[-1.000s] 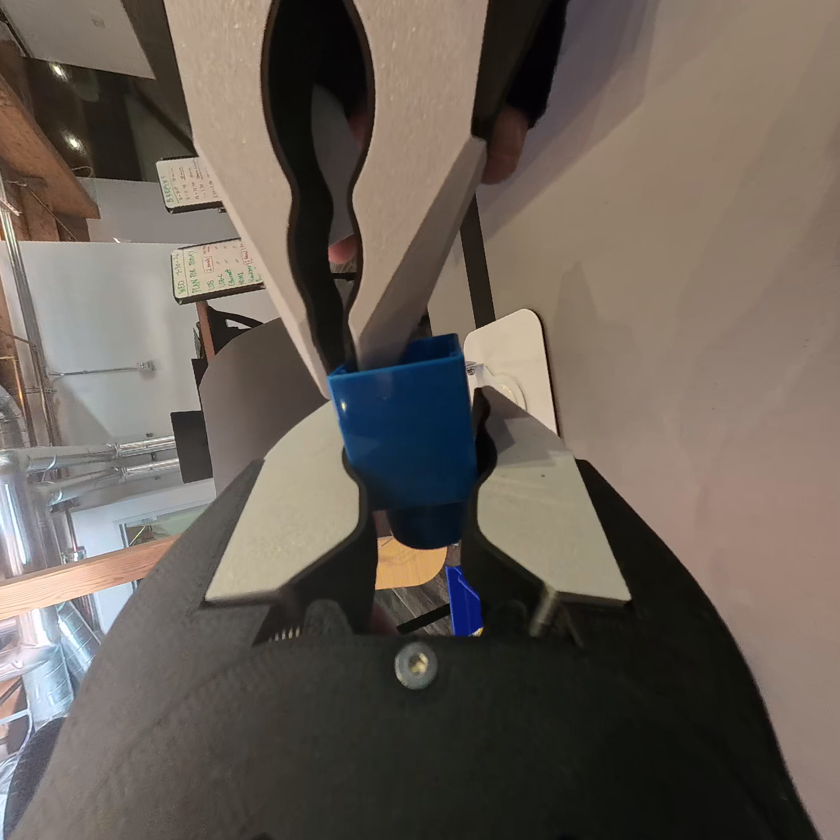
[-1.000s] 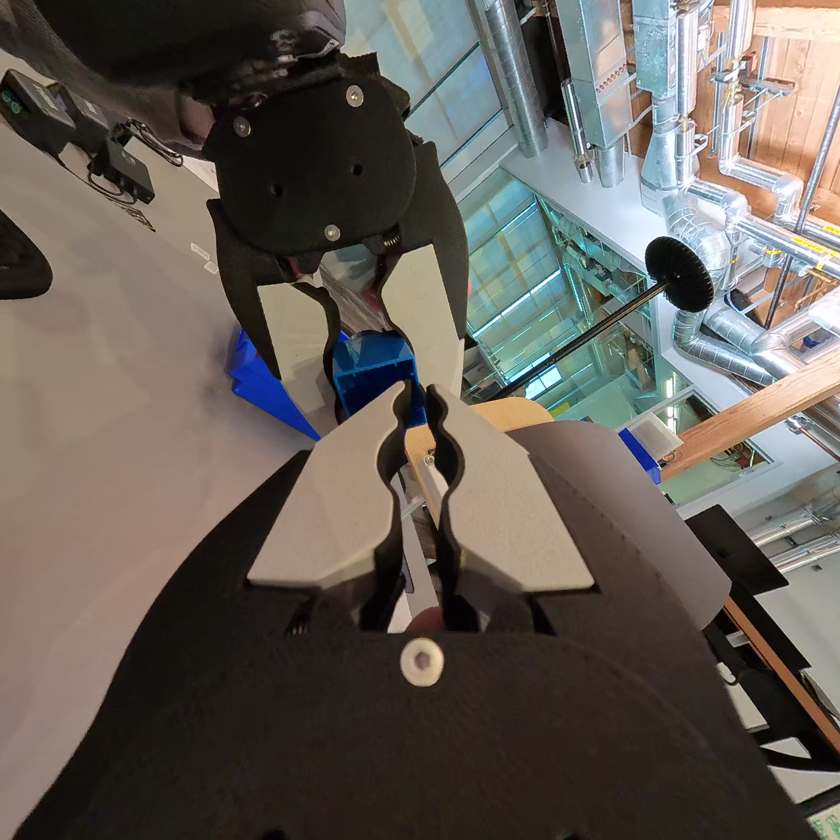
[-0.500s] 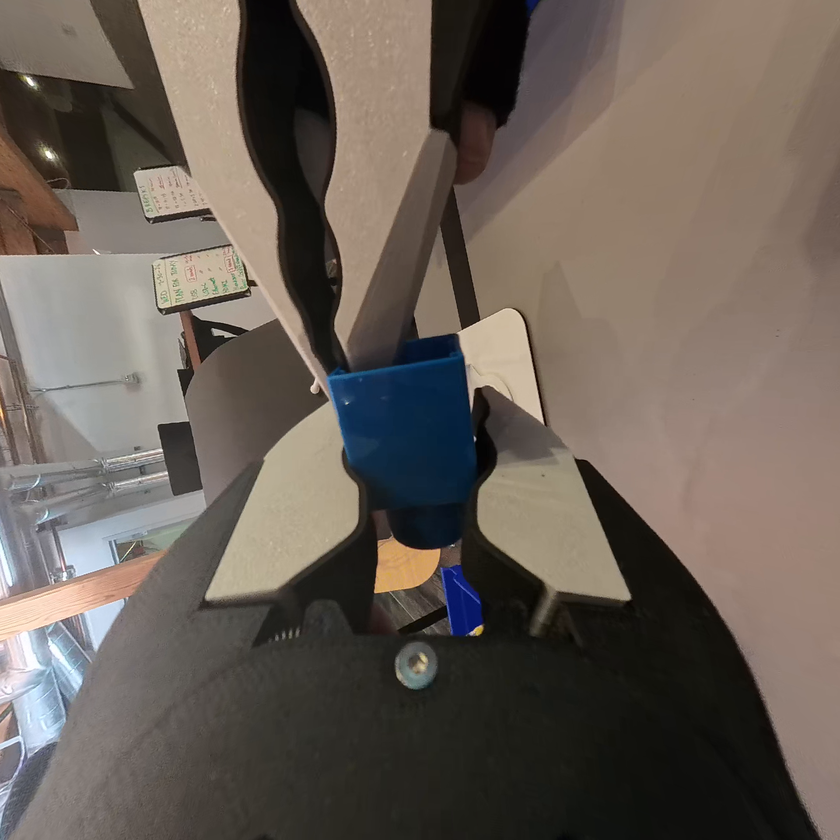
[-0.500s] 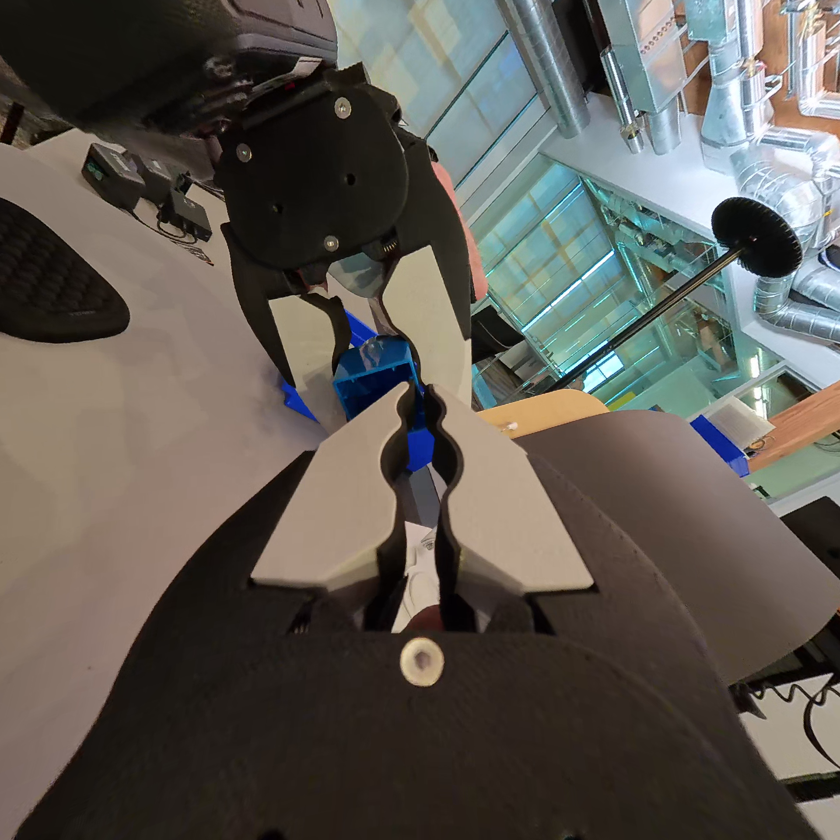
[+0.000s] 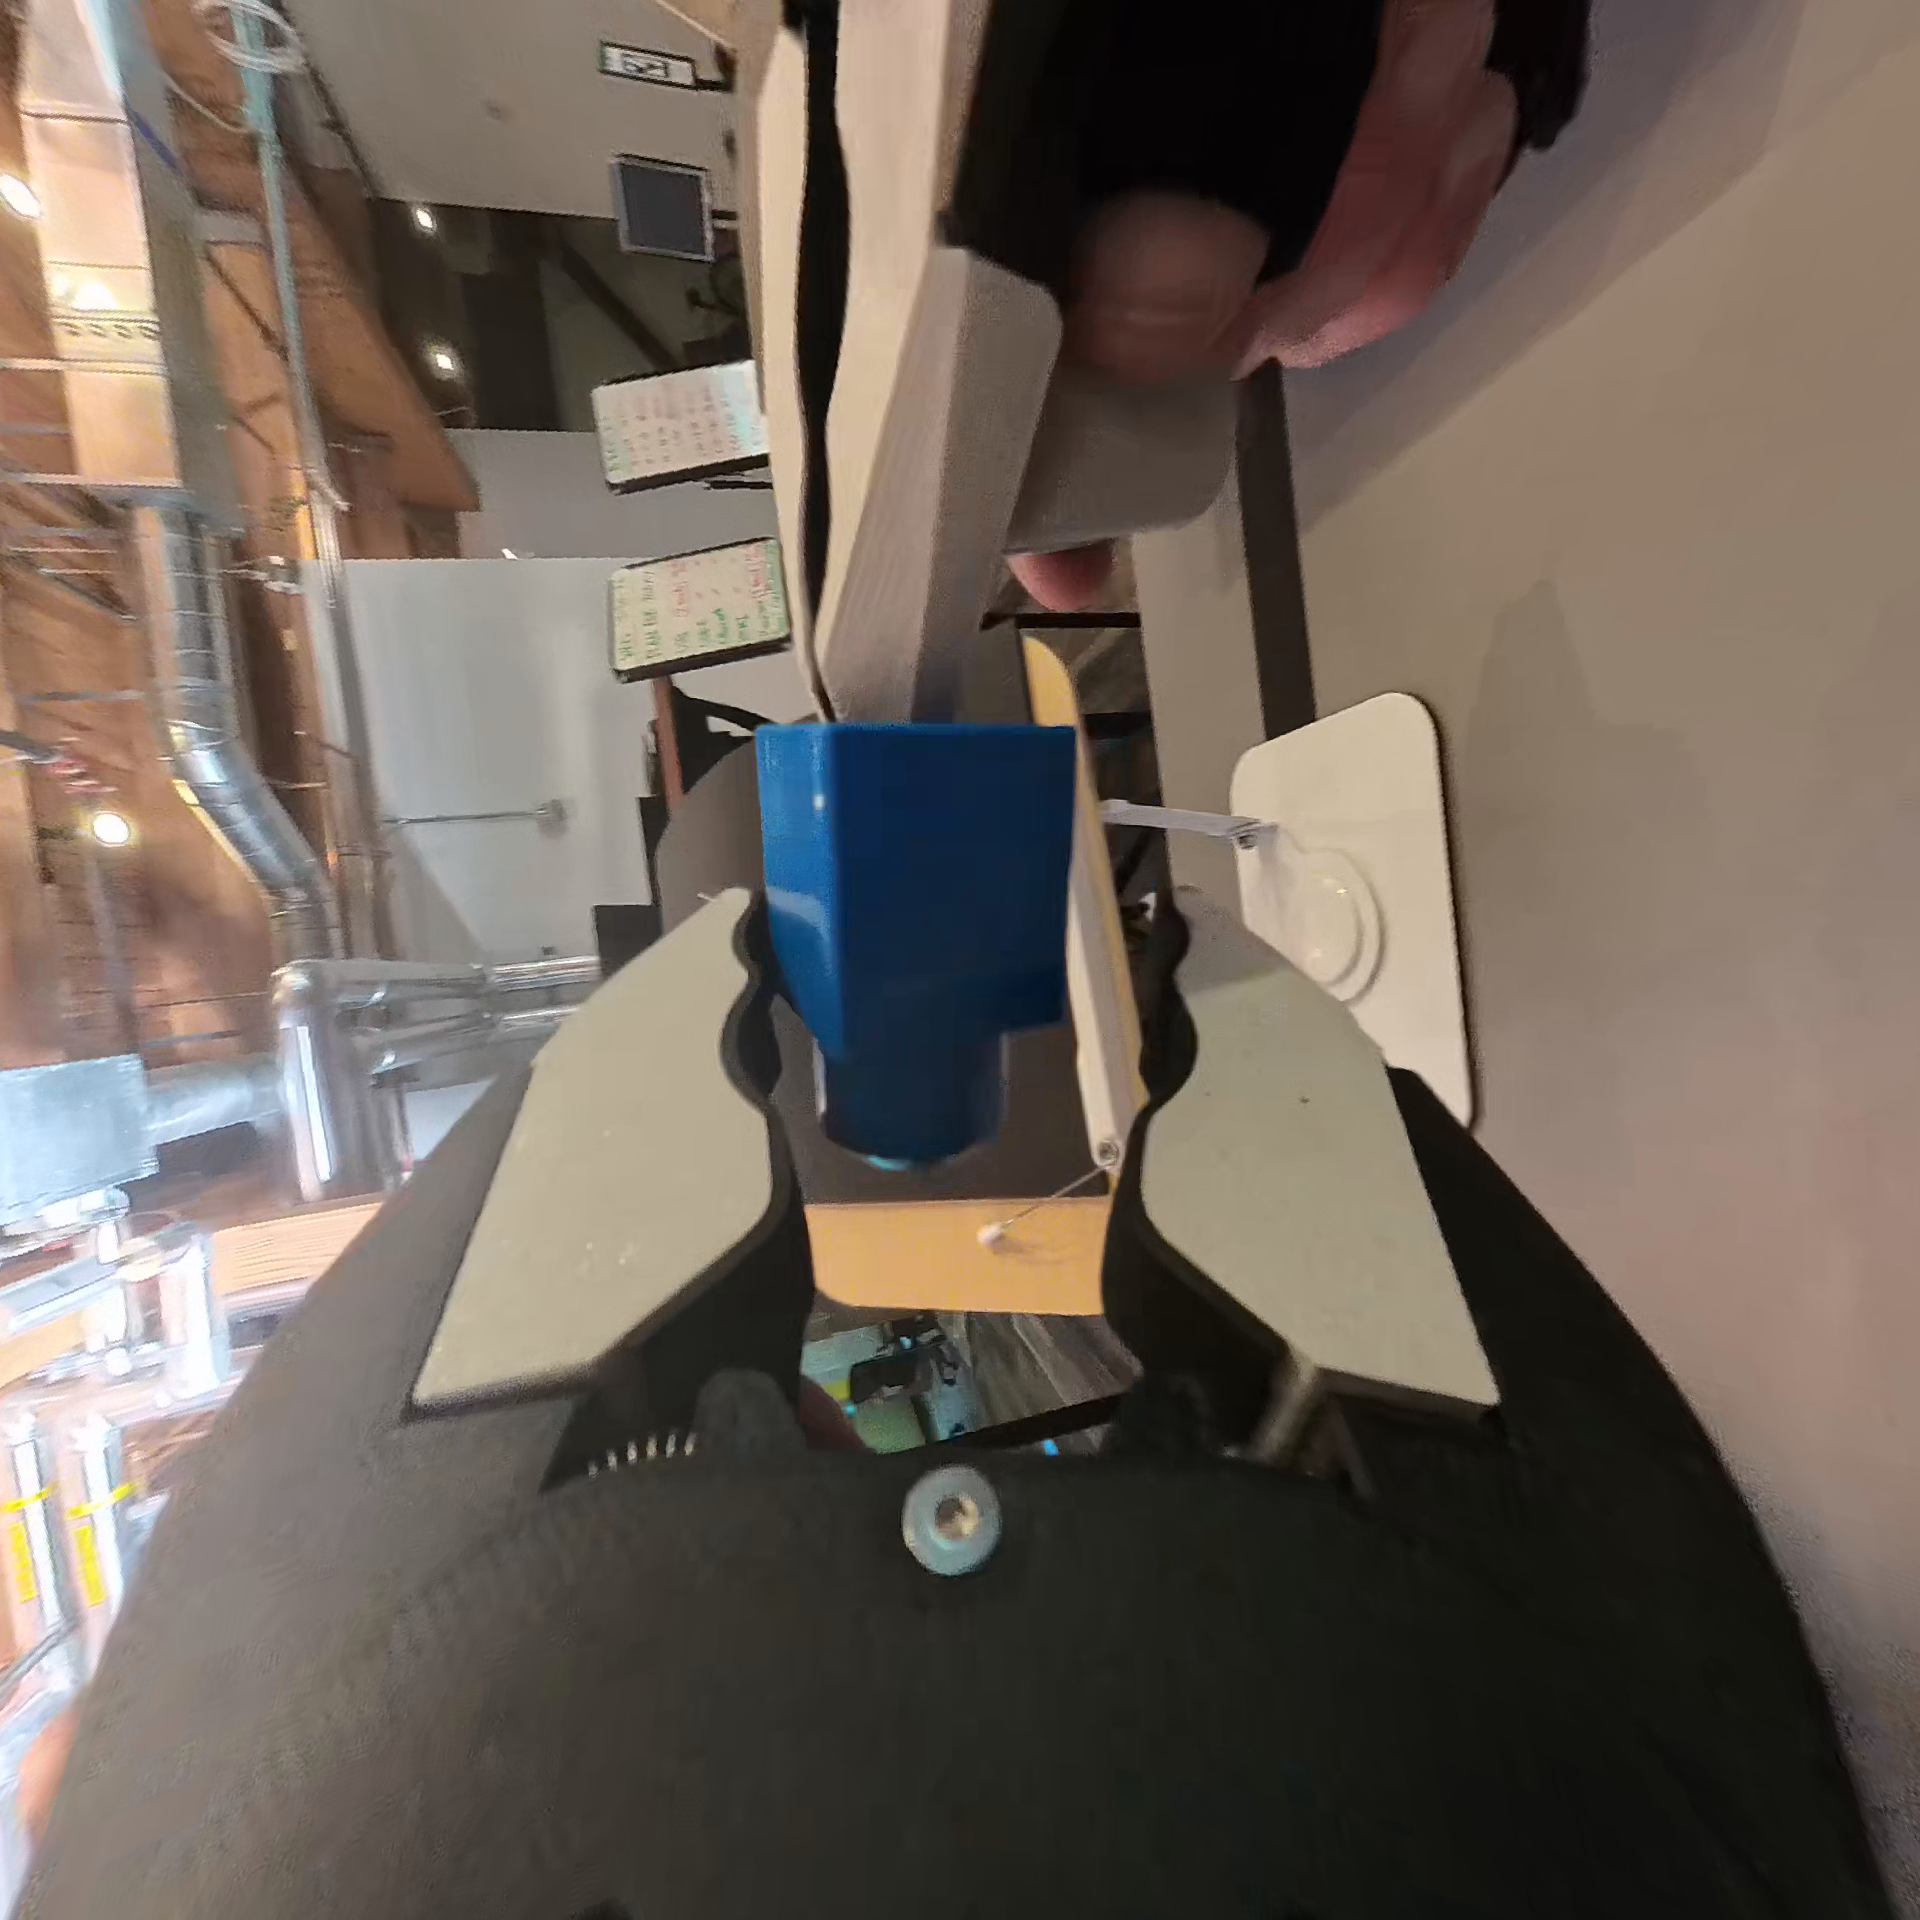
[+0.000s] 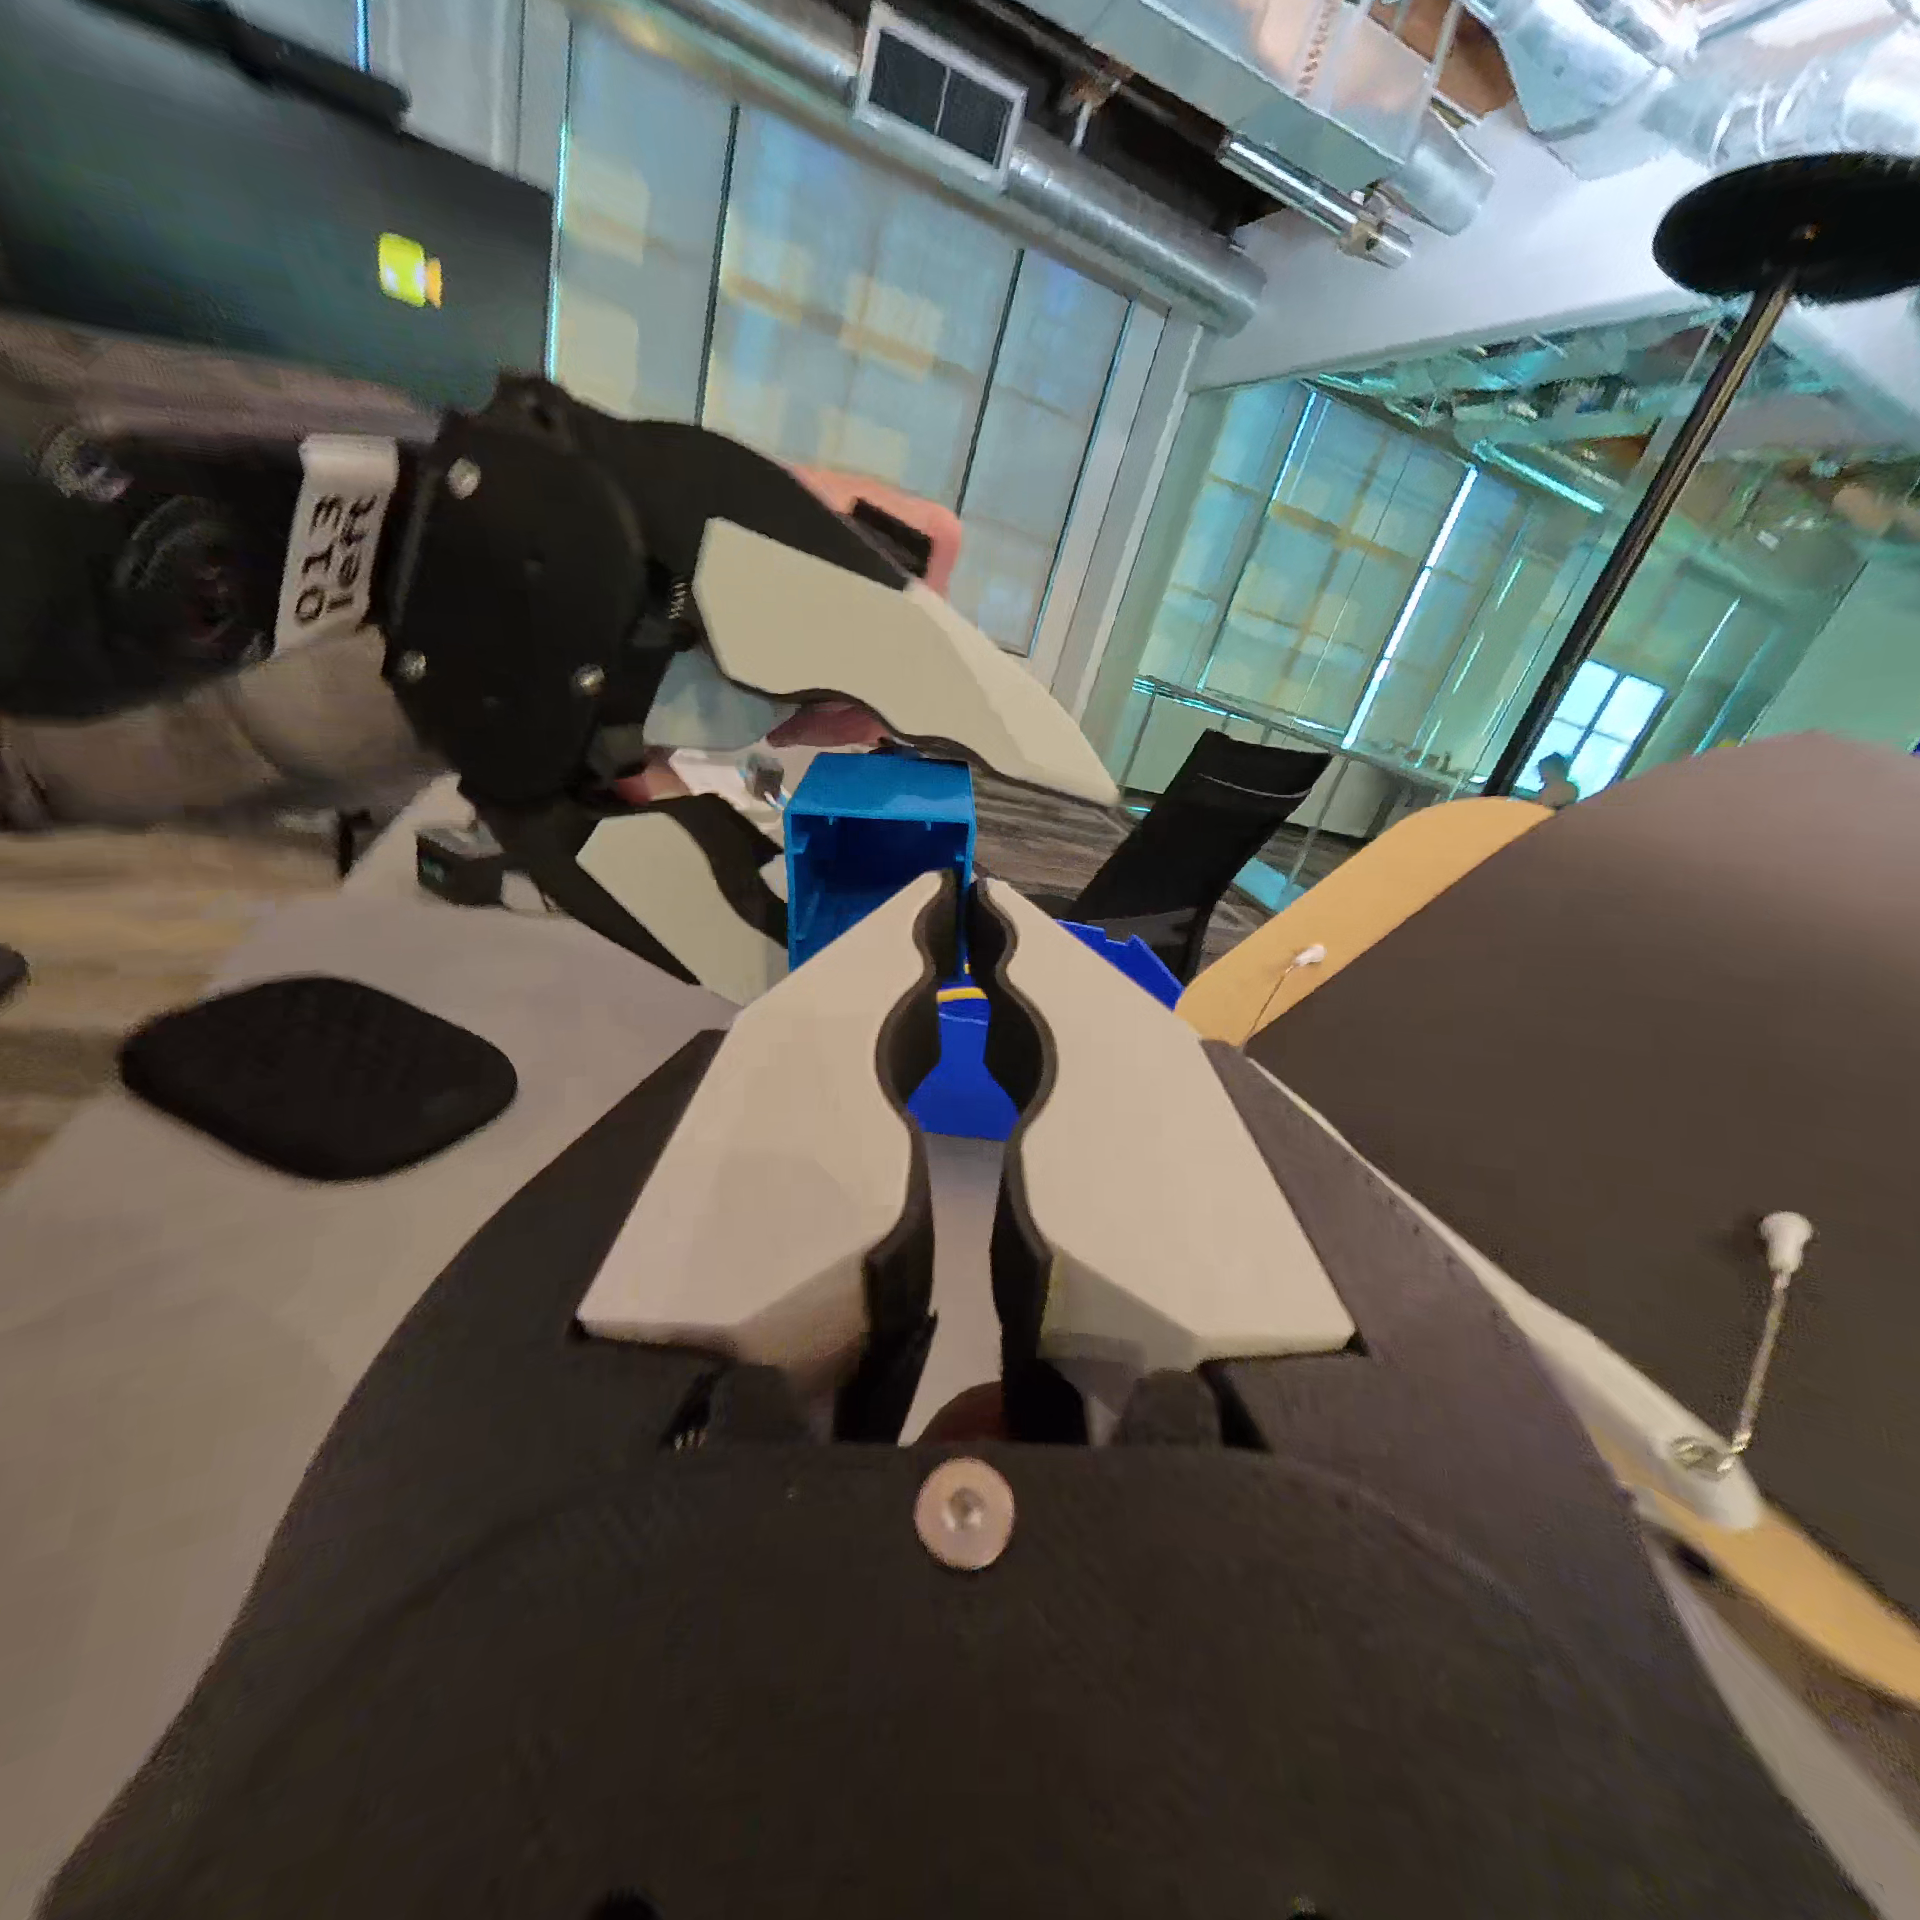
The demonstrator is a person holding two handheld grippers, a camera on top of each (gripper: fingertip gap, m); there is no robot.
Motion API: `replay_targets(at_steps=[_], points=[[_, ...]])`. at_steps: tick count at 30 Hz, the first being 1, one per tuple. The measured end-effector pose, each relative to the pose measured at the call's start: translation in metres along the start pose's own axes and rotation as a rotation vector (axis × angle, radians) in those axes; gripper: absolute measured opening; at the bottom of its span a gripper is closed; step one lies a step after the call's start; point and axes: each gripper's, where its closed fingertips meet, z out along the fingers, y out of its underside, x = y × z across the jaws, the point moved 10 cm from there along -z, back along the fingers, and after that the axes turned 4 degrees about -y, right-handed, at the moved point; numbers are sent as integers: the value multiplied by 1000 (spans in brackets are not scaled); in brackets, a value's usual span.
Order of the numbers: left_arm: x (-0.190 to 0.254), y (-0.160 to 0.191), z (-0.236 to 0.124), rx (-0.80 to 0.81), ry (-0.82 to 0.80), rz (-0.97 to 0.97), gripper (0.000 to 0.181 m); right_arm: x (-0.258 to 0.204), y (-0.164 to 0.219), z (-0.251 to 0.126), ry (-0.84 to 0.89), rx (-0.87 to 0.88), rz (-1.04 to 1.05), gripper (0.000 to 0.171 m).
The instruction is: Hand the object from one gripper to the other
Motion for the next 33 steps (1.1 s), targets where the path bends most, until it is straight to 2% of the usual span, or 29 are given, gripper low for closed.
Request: replay_targets(at_steps=[6, 9, 11, 19, 20, 22, 23, 27, 30, 32, 33], points=[[9, -3, 7, -81, -198, 157, 71, 12, 11, 2, -40, 72, 346, 0], [12, -1, 12, -130, -308, 267, 64, 13, 18, 6, -79, 79, 475, 0], [15, 0, 15, -134, -310, 274, 48, 14, 24, 9, -72, 62, 492, 0], [16, 3, 15, -128, -321, 192, 46, 11, 22, 11, -22, 47, 400, 0], [14, 4, 14, -121, -312, 164, 46, 12, 21, 10, -11, 50, 388, 4], [11, 8, 13, -119, -267, 85, 47, 14, 19, 8, 15, 48, 324, 27], [8, 11, 12, -110, -237, 37, 47, 16, 18, 5, 19, 38, 280, 29], [3, 22, 7, -68, -34, -112, 47, 7, 3, -5, 50, 24, -123, 21], [5, 25, 4, -10, 197, -166, 47, -13, -5, -8, 75, -76, -548, 20], [7, 26, 3, -5, 336, -195, 46, -25, -4, -7, 33, -138, -718, 26], [7, 26, 2, 17, 377, -196, 46, -29, -4, -7, 5, -147, -737, 31]])
